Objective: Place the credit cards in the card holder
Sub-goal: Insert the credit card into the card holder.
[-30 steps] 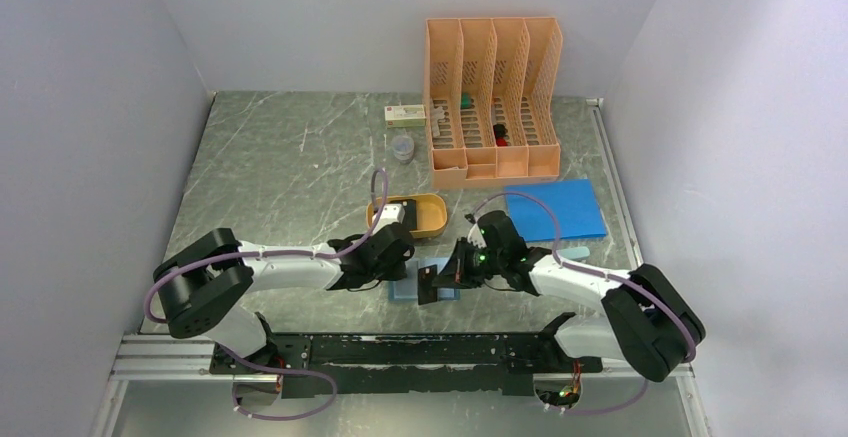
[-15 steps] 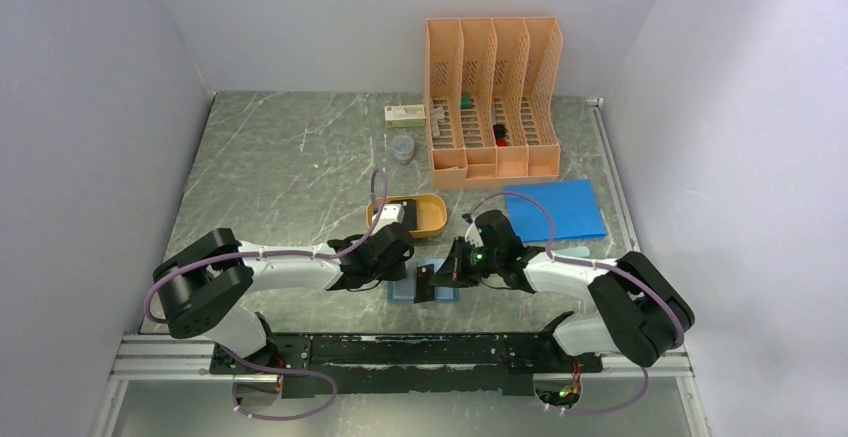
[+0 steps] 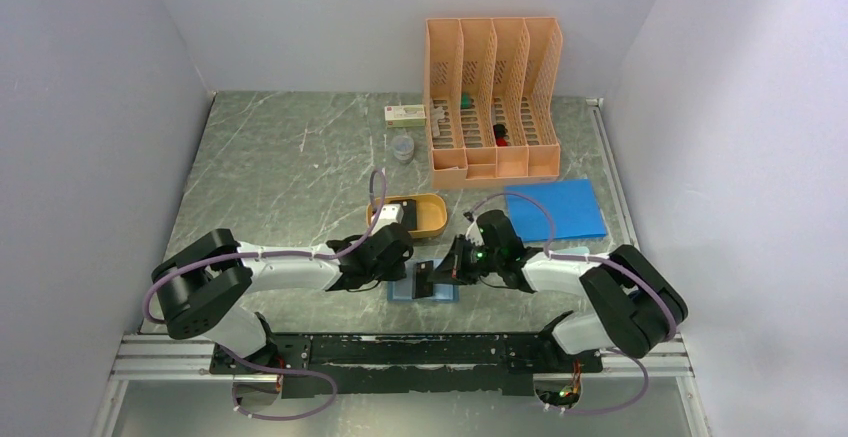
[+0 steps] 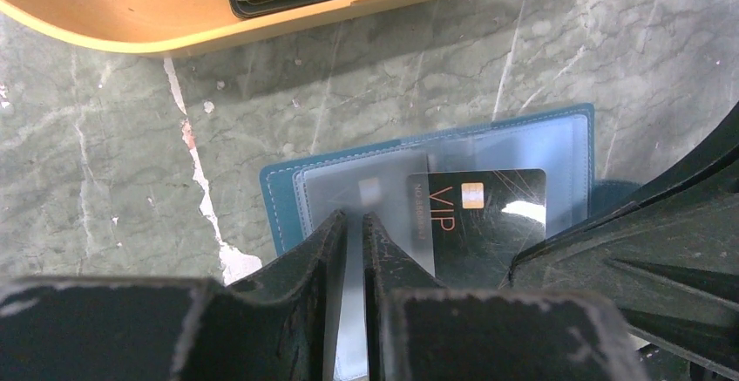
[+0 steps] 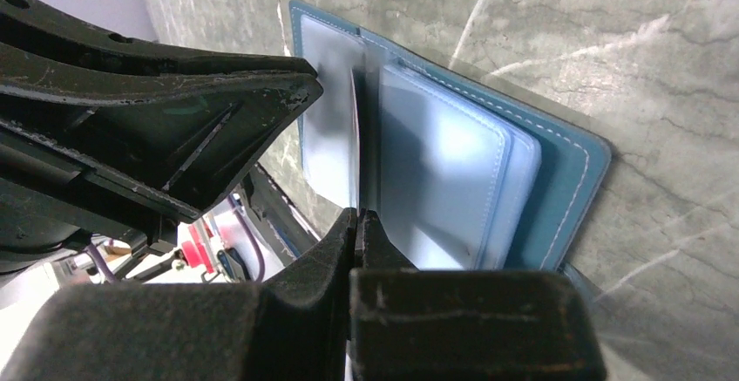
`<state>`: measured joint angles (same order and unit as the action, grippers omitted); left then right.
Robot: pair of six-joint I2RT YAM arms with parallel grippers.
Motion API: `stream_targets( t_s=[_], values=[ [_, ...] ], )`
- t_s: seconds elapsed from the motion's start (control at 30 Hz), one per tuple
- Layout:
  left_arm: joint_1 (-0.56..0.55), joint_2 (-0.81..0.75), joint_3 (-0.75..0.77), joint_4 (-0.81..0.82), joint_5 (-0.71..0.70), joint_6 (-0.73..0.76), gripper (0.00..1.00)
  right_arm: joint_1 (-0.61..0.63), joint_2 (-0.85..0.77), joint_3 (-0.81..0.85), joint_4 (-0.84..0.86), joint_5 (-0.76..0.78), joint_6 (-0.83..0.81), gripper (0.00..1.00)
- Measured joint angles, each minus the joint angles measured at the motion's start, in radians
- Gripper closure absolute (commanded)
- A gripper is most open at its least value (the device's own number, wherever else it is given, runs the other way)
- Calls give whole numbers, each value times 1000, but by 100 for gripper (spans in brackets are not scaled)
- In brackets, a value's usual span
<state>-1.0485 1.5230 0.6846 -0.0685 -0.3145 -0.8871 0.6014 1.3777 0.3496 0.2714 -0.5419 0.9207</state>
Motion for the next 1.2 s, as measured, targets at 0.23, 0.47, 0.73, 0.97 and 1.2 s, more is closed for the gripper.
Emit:
stream_targets(
  t_s=[0.23, 0.47, 0.73, 0.97, 1.2],
  values=[
    [0, -2, -1, 0, 0, -4, 80, 3, 27, -16, 62, -16, 30, 100],
    [0, -17, -10, -8, 2, -11, 79, 23, 80, -42, 163, -24, 93, 100],
    [0, -31, -22, -14, 4, -15, 80, 24, 77, -76, 214, -6, 150, 100],
    [0, -38, -28, -13, 5, -19, 80, 25, 77, -77, 225, 13, 167, 100],
    [0, -43, -33, -12, 5, -19, 80, 31, 85, -76, 240, 14, 171, 100]
  ],
)
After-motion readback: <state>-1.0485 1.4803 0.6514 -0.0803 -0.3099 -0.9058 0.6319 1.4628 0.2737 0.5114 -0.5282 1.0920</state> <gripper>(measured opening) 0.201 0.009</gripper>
